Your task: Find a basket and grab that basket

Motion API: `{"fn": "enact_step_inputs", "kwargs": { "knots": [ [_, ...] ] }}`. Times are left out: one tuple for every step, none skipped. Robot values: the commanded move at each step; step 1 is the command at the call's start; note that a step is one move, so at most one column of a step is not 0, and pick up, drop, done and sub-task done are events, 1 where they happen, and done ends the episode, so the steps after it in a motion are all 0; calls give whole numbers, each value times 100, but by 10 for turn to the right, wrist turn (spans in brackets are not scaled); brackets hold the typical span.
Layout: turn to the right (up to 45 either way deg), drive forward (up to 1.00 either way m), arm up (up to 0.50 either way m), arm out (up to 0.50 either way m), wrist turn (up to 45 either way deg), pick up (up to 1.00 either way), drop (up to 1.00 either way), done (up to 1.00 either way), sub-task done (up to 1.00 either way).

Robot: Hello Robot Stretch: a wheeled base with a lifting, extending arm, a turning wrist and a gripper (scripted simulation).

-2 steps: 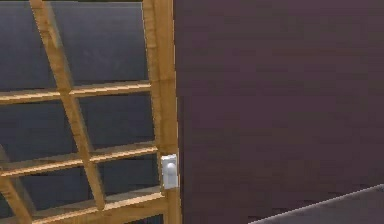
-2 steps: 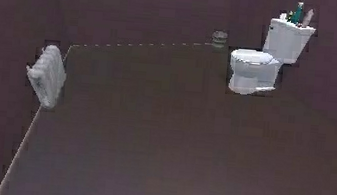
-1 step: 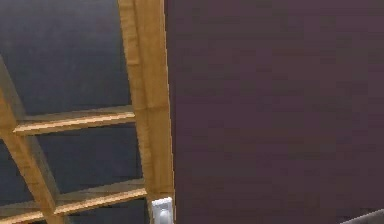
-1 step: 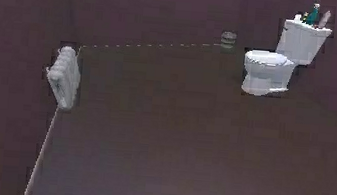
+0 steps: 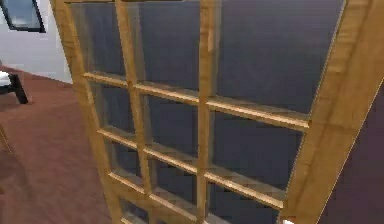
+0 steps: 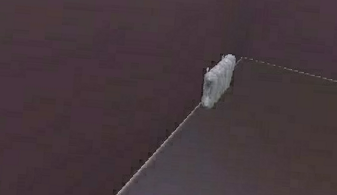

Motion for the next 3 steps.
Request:
{"fn": "enact_step_inputs", "kwargs": {
  "knots": [
    [-450,0,0,0,0,0,0,0,0],
    [-60,0,0,0,0,0,0,0,0],
    [0,100,0,0,0,0,0,0,0]
  ]
}}
